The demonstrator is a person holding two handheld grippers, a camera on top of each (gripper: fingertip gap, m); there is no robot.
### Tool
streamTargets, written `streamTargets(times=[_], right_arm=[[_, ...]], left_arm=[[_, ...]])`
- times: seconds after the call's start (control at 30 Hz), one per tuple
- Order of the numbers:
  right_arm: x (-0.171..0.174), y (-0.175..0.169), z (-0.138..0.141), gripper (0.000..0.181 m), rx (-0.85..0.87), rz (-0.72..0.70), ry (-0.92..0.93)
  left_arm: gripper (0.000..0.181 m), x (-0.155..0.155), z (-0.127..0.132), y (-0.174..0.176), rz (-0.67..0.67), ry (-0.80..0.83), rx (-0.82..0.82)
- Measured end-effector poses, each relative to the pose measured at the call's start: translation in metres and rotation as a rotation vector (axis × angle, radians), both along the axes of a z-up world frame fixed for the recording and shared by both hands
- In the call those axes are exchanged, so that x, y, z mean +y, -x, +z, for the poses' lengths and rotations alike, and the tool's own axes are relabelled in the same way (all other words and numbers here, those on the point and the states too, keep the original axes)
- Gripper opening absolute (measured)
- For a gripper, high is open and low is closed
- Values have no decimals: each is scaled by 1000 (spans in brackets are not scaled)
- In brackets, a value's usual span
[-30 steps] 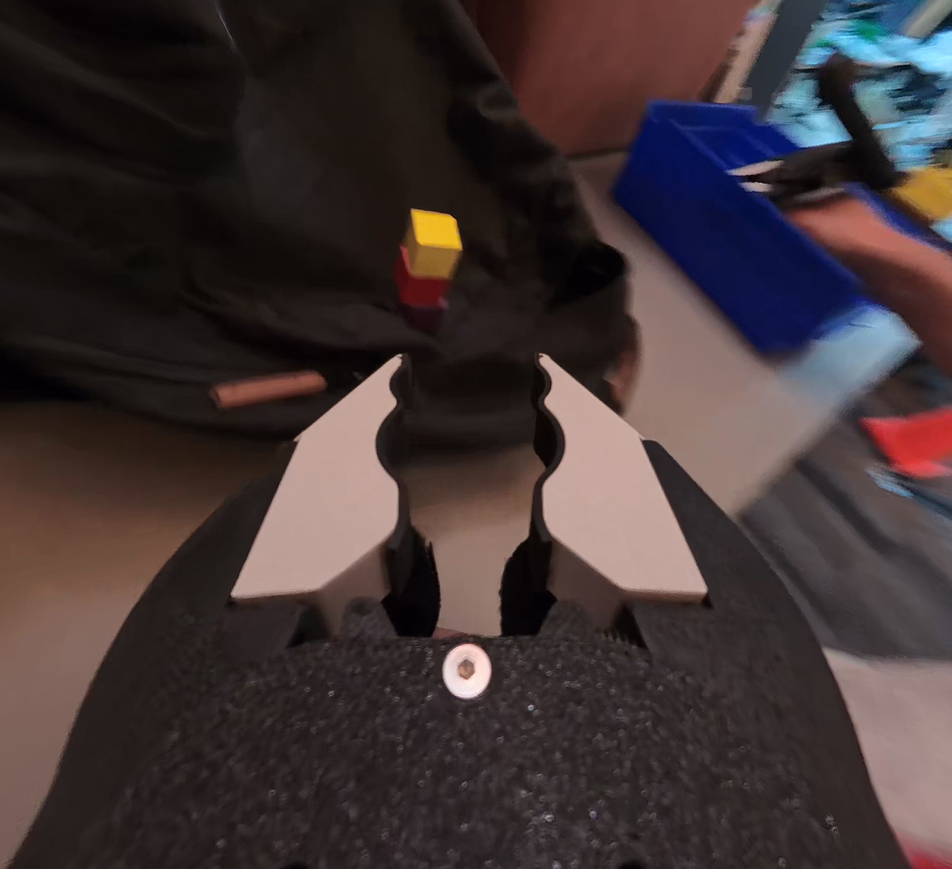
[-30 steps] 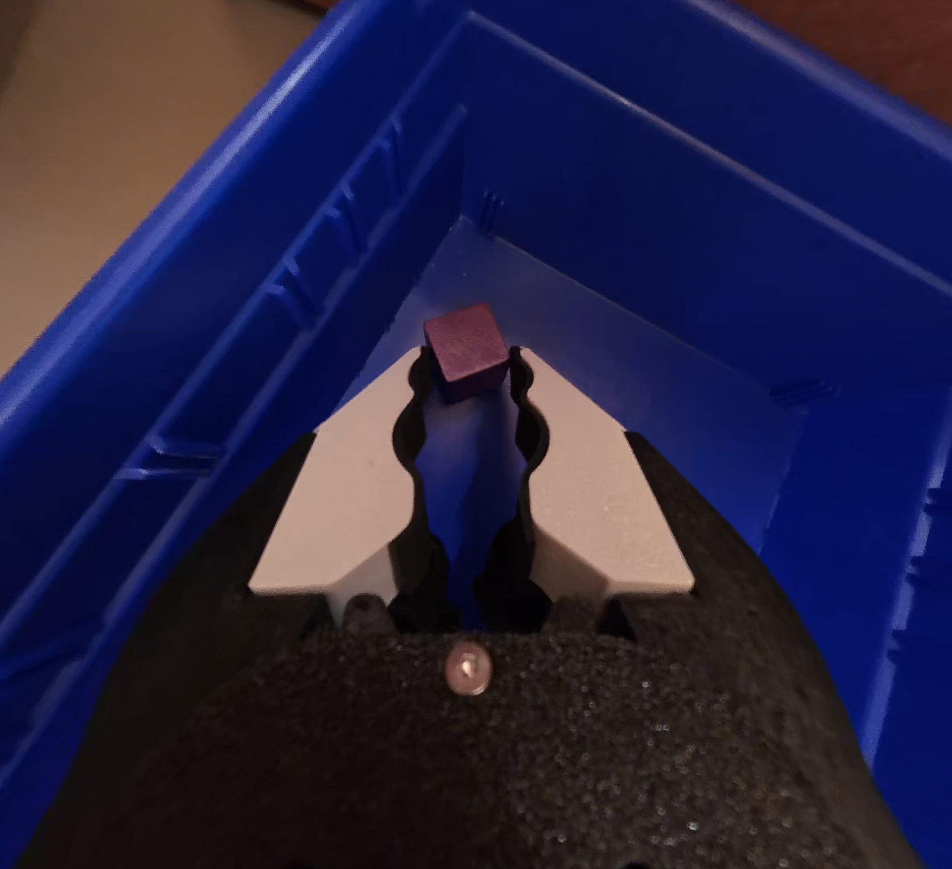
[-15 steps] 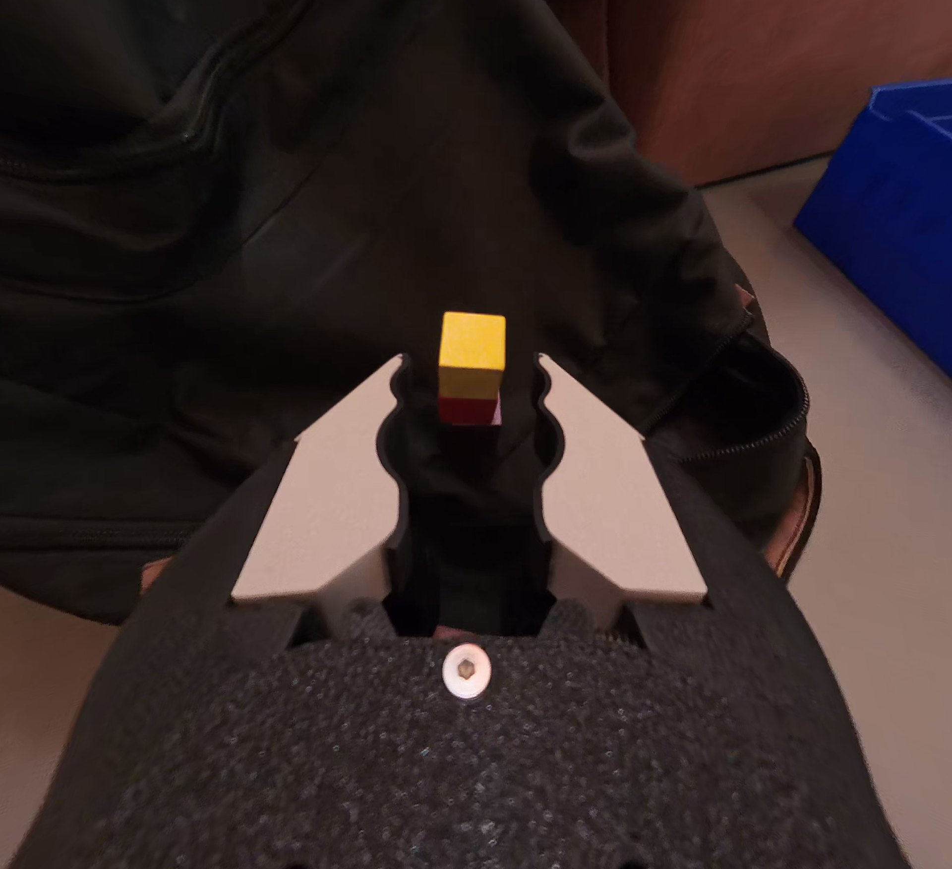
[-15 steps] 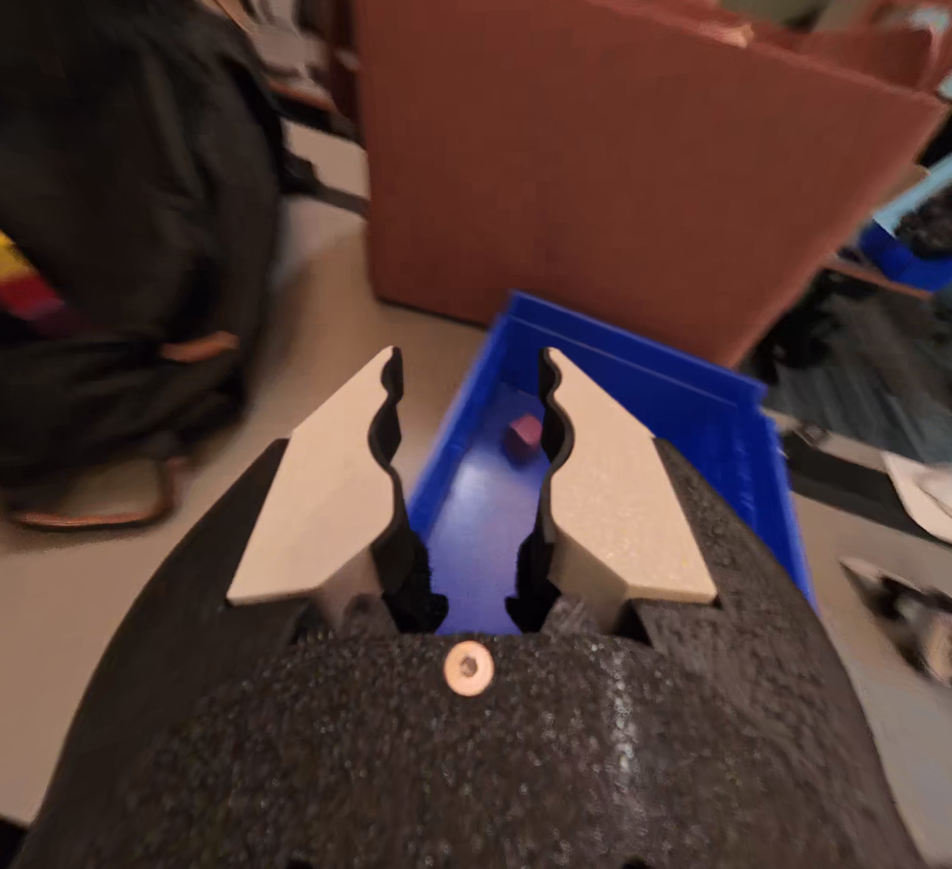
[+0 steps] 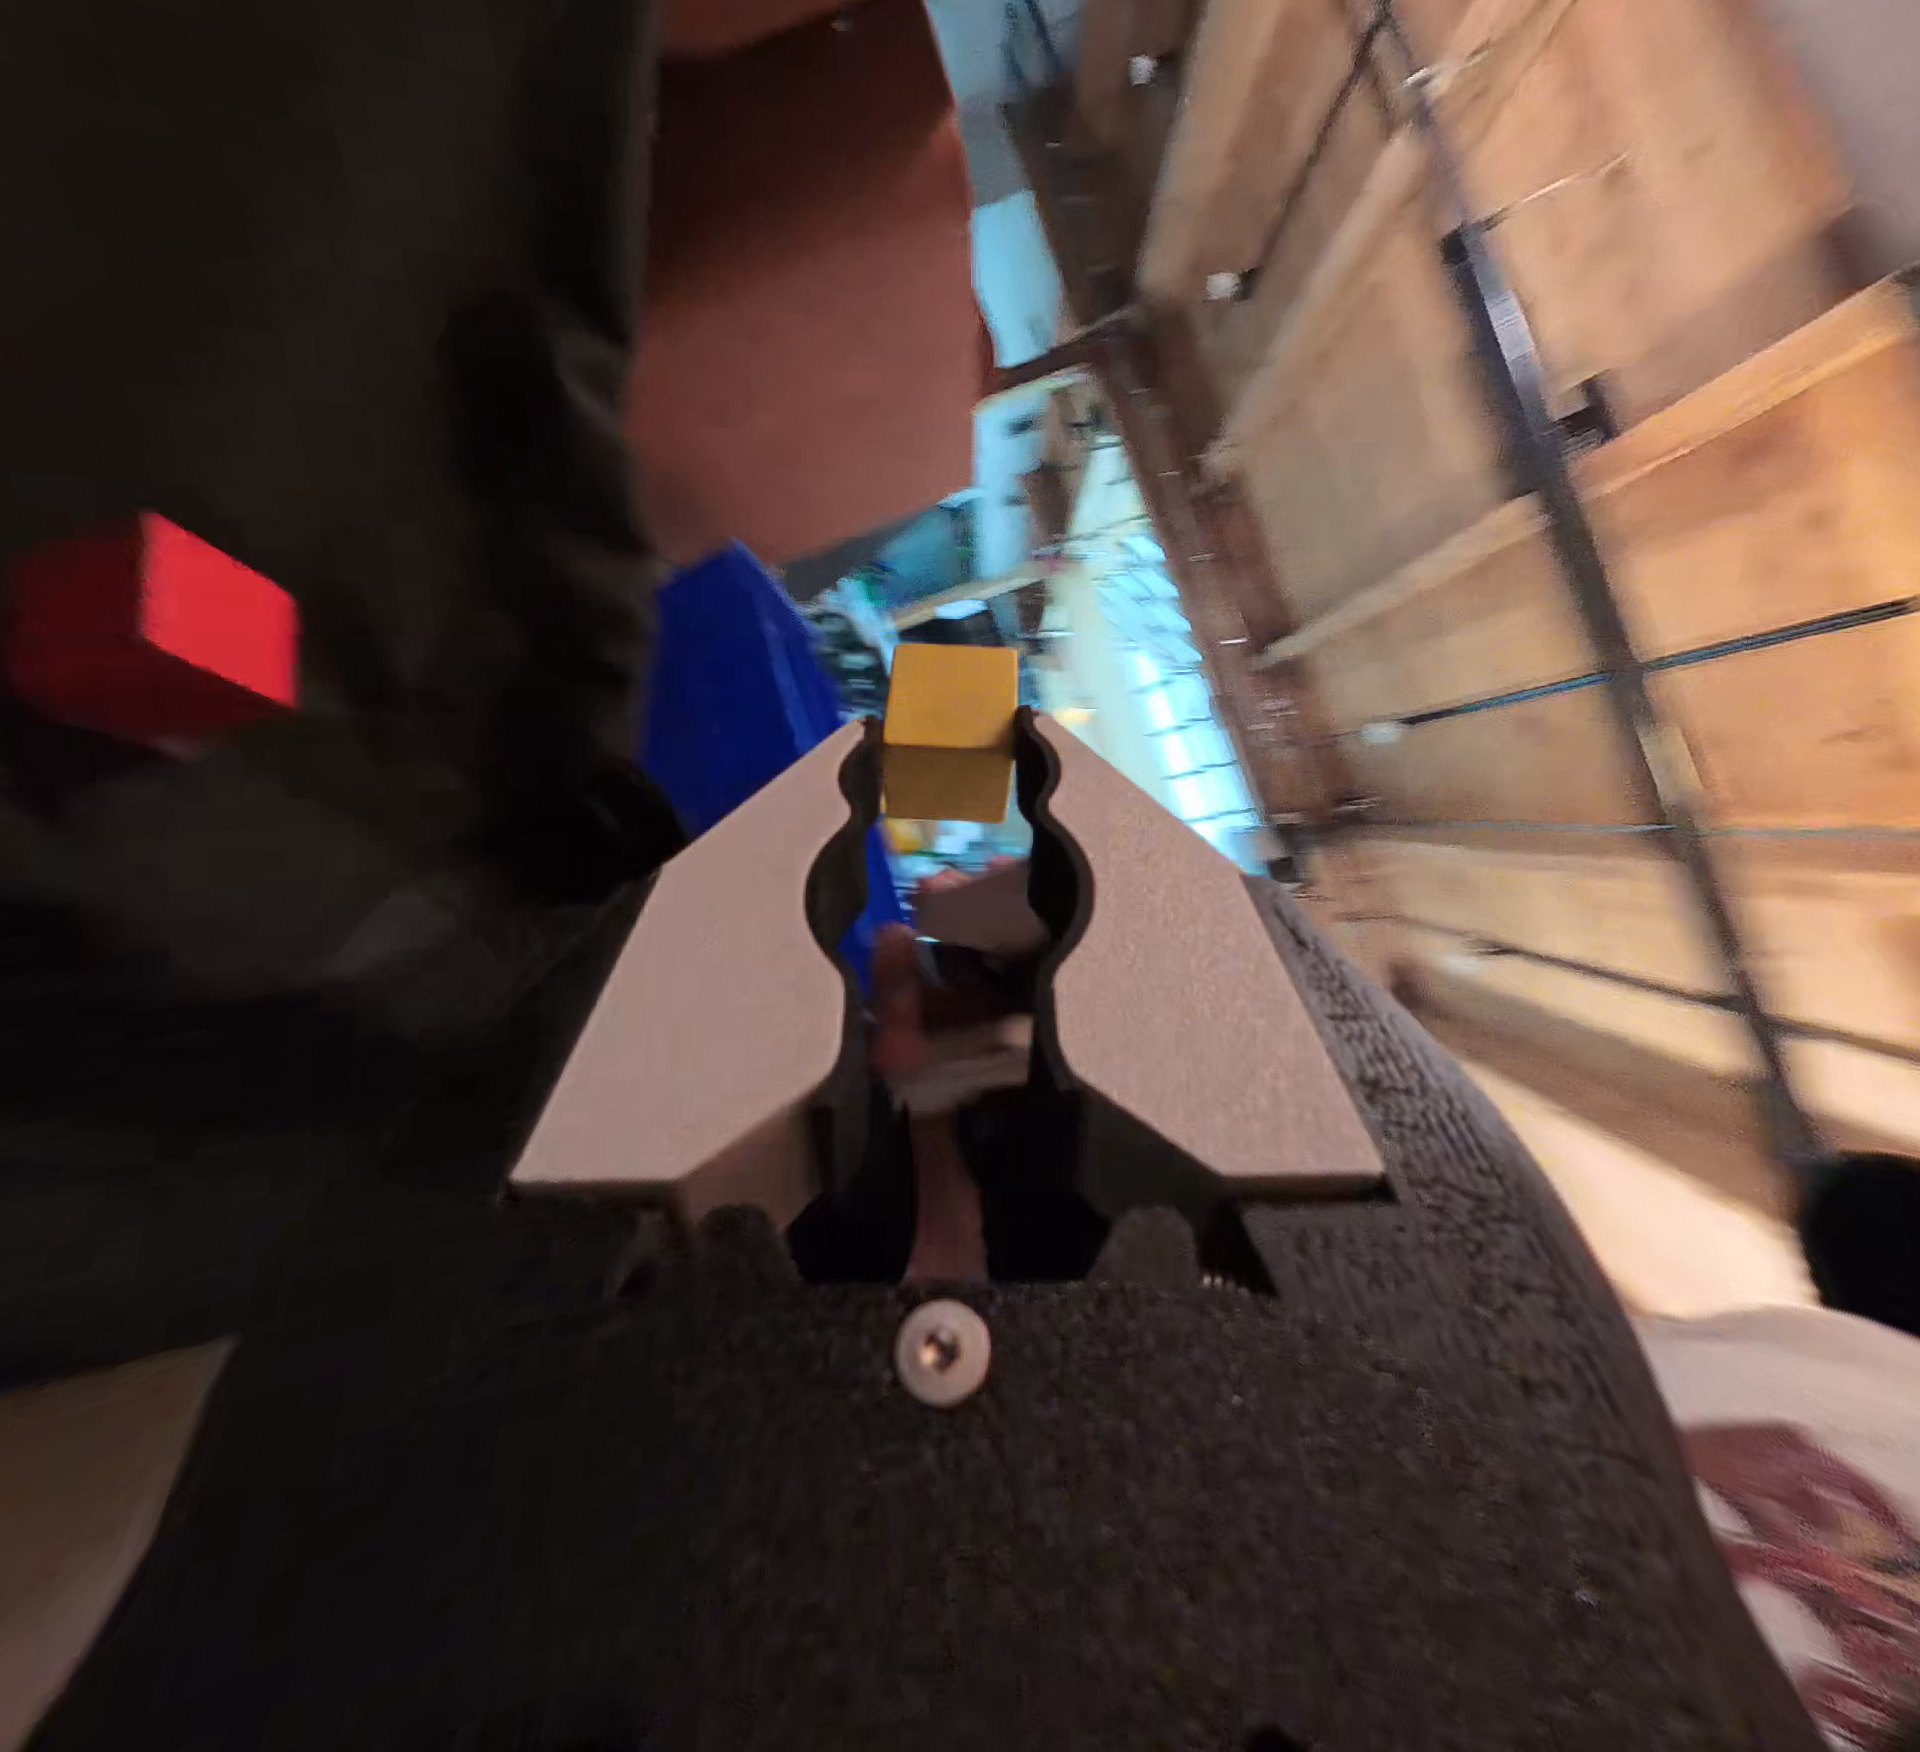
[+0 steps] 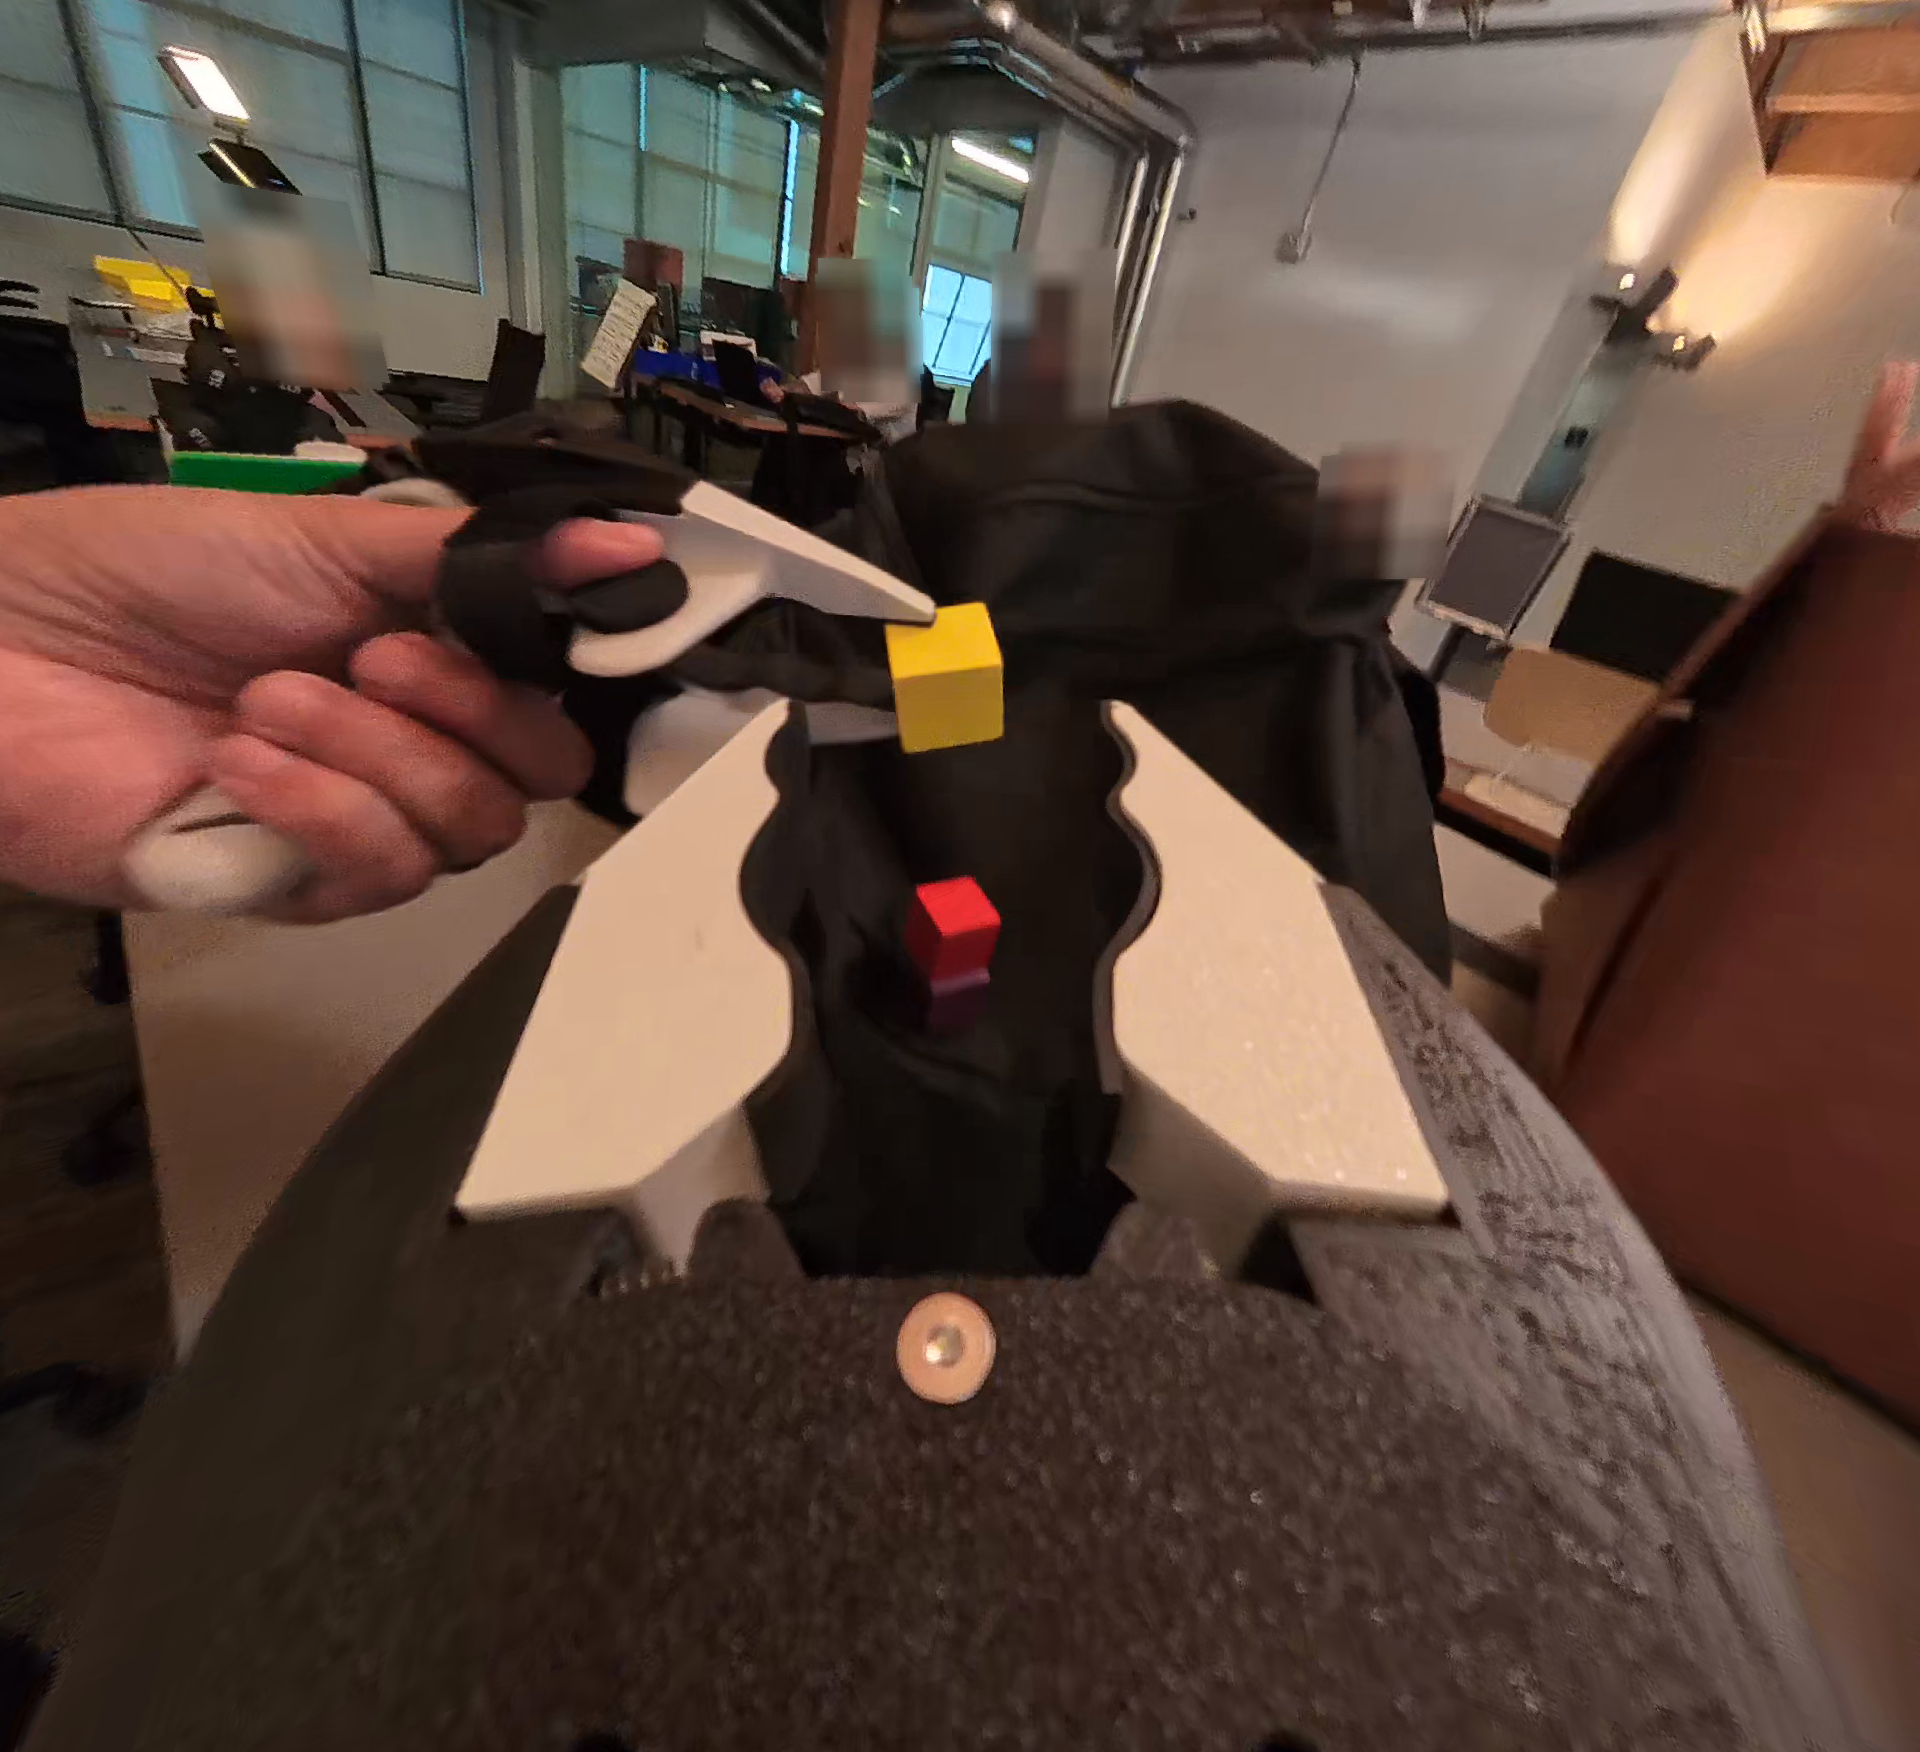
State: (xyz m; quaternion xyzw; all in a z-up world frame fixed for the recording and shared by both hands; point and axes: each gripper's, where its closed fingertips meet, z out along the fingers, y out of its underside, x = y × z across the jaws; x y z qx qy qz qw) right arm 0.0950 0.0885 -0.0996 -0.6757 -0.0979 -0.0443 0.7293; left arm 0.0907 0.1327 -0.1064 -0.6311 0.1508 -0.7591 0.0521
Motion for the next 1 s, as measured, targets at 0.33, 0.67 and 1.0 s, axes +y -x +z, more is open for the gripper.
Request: streamTargets(times=[0.33, 0.67, 1.0], right_arm=[[41, 48, 17, 26, -155, 53, -79], [-43, -128, 10, 26, -3, -442, 119], [-174, -328, -155, 27, 471, -825, 1008]], left_arm=[[26, -3, 30, 46, -195, 185, -125], [43, 36, 11, 108, -130, -73, -21], [43, 60, -28, 138, -67, -124, 129]])
